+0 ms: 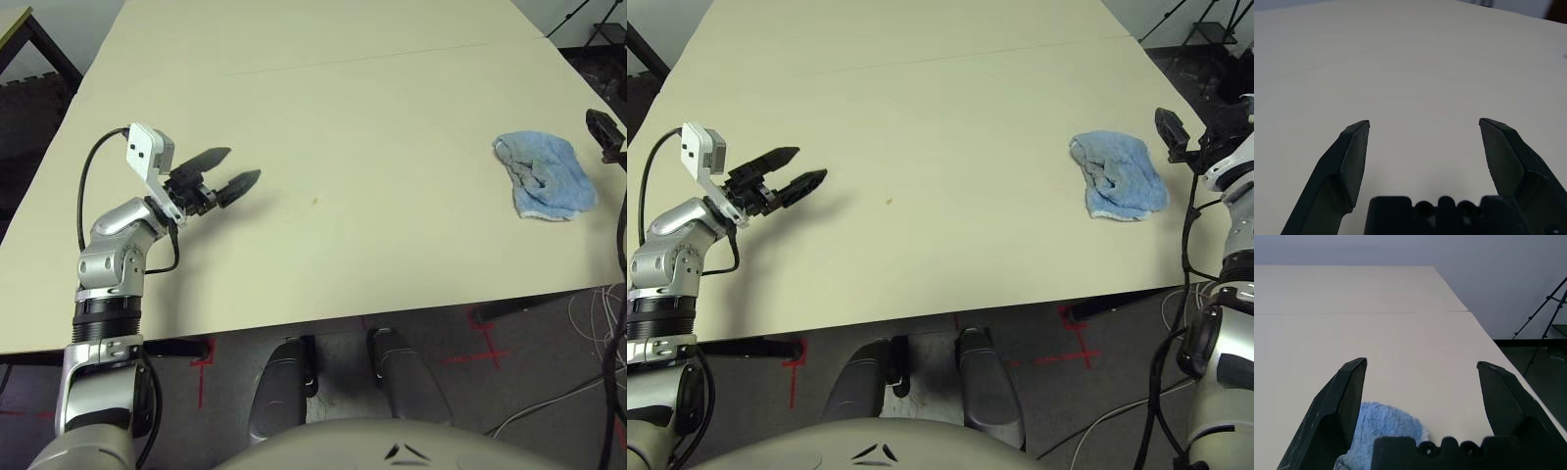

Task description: Wipe the water off the table with a rag.

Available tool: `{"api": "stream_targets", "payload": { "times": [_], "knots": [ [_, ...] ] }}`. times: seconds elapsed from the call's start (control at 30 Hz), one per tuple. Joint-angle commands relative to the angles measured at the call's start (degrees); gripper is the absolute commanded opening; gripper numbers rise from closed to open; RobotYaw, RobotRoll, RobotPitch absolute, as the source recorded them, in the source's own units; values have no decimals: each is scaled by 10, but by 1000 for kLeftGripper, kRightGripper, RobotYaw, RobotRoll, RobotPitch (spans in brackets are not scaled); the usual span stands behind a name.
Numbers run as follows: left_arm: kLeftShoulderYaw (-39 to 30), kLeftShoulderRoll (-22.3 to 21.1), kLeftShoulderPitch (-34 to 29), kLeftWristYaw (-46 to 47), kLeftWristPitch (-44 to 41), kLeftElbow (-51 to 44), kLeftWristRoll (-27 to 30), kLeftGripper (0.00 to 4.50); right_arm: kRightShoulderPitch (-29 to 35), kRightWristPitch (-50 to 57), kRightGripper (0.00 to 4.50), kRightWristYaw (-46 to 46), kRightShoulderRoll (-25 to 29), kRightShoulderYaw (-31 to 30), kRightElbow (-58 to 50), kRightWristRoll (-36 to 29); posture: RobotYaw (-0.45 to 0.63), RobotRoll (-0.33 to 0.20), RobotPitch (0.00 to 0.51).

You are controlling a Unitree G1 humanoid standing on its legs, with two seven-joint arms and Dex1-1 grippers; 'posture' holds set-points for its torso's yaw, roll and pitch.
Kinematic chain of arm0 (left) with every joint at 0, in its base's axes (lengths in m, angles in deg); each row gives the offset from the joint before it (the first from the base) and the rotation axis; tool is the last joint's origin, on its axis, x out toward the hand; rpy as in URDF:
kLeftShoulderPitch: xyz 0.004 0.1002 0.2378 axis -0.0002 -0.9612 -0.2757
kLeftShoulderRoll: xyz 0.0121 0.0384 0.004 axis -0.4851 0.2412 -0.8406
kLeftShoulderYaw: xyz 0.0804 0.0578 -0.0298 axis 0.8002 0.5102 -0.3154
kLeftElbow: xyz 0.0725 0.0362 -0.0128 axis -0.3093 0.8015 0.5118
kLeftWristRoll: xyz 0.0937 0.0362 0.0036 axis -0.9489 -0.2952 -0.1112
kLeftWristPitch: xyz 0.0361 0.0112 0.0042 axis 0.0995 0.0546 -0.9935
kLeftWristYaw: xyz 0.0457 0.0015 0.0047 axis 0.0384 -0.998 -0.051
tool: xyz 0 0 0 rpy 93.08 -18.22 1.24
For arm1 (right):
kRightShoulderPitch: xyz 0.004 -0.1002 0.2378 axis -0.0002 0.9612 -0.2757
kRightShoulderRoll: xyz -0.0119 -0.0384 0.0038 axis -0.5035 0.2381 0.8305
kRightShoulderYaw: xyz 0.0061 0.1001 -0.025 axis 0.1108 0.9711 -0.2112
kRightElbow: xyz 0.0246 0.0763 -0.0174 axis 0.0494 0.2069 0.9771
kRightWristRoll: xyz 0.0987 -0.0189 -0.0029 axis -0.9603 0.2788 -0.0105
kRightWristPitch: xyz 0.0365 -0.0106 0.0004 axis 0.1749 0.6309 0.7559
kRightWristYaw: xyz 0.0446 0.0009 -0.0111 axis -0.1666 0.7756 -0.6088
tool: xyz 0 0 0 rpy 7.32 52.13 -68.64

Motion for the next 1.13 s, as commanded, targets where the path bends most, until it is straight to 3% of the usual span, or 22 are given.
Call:
{"api": "stream_targets", "payload": {
  "times": [0.03,0.4,1.13],
  "knots": [
    [-41,11,-10,118,31,36,-45,4500,27,-30,4478,-7,-22,12,-12,-12,-127,0,198],
    [-91,9,-33,217,81,65,-66,4500,44,-79,4478,-3,-43,16,8,-12,-89,0,209],
    [-85,1,-8,224,101,100,-69,4500,51,-82,4478,-5,-46,19,24,-26,-96,0,207]
  ]
}}
